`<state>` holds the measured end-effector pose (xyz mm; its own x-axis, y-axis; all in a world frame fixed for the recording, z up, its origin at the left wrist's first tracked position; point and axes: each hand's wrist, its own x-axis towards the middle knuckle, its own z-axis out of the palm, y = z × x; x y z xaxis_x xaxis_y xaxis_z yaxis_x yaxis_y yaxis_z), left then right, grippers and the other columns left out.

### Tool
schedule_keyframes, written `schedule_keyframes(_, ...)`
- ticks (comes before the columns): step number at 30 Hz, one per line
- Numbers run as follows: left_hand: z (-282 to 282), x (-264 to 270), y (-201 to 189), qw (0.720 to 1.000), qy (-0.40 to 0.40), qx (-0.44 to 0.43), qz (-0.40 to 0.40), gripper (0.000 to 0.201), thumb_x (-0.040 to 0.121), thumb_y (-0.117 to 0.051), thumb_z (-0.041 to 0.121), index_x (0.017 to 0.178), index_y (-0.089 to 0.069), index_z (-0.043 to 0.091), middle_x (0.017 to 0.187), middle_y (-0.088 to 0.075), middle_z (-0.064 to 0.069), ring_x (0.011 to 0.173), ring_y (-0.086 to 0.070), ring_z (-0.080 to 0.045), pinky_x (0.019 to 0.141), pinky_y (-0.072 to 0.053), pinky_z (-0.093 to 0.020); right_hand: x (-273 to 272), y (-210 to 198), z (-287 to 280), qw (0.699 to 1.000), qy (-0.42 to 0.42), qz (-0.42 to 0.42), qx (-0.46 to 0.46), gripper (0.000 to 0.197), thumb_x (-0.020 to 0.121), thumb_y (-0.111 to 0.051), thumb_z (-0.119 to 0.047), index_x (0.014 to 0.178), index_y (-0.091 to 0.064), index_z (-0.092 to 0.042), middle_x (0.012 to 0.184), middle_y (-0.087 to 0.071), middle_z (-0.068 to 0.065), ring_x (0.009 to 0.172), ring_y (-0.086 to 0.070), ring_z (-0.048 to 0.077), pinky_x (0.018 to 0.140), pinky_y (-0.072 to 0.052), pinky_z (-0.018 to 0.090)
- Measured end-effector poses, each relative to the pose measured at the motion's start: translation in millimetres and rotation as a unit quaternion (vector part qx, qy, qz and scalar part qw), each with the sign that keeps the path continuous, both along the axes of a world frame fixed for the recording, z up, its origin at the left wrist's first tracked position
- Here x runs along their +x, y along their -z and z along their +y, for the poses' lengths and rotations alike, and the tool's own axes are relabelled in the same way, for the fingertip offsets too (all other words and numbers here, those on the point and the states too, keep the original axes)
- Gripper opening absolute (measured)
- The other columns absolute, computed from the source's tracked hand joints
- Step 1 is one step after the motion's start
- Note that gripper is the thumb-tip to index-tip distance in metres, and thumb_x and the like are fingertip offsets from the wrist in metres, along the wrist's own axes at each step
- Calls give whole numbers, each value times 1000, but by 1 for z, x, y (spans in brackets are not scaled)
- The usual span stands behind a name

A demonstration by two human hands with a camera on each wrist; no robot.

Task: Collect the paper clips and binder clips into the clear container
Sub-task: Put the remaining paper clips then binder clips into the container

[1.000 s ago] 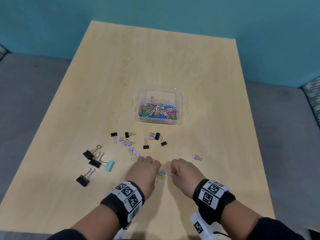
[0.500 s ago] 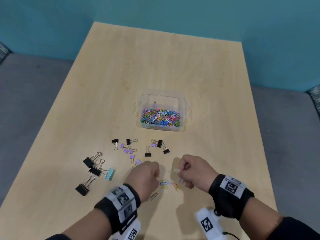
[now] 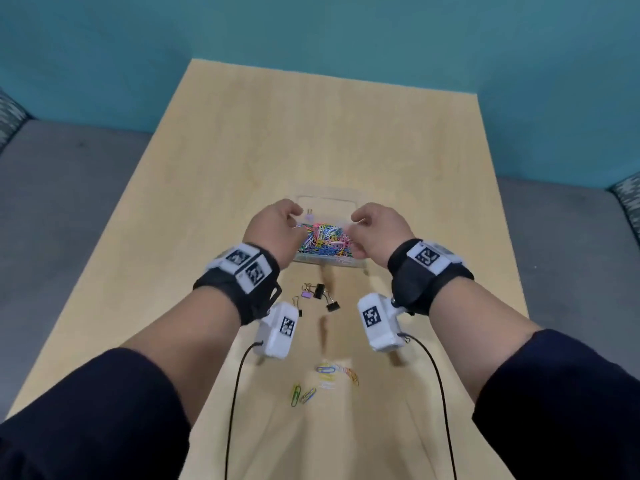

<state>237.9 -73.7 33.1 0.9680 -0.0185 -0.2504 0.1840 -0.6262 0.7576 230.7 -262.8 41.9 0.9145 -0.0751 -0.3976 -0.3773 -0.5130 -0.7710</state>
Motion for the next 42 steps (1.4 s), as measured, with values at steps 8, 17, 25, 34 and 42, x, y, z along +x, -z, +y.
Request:
schedule_keyframes(8, 31, -142, 22, 970, 144, 161, 107, 16, 77, -63, 35, 90, -58, 25, 89, -59, 4, 80, -58, -16, 70, -44, -27, -135, 27, -18, 962, -199, 59, -180, 18, 81, -58, -26, 98, -60, -21, 92, -61, 1, 83, -58, 21, 74, -46, 30)
schedule_keyframes(17, 2, -212, 43, 956, 169, 224, 85, 19, 86, -58, 32, 88, -41, 22, 90, -40, 3, 91, -49, -22, 67, -31, -29, -204, 50, 25, 966, -147, 33, -213, 28, 86, -57, -26, 111, -48, -18, 106, -43, 1, 98, -48, 23, 73, -34, 27)
schedule_keyframes(25, -9, -196, 52, 957, 185, 219, 51, 18, 90, -49, 15, 81, -34, 22, 85, -37, 3, 76, -37, -16, 63, -29, -27, -187, 56, 44, 949, -179, 15, -258, 19, 84, -44, -2, 83, -36, -19, 88, -37, 2, 77, -38, 24, 64, -28, 31)
schedule_keyframes(34, -14, -191, 55, 966, 164, 196, 51, 13, 83, -45, 8, 79, -42, 20, 86, -42, 3, 80, -40, -16, 65, -29, -26, -177, 52, 39, 953, -189, 49, -232, 8, 83, -44, -8, 86, -45, -15, 91, -47, 5, 76, -47, 25, 62, -35, 32)
schedule_keyframes(42, -12, -186, 57, 963, 165, 209, 41, 15, 84, -45, 9, 76, -39, 21, 81, -40, 4, 76, -40, -16, 64, -28, -26, -176, 57, 42, 935, -259, 1, -241, 20, 88, -50, -10, 87, -34, -22, 103, -44, 5, 85, -40, 22, 68, -36, 33)
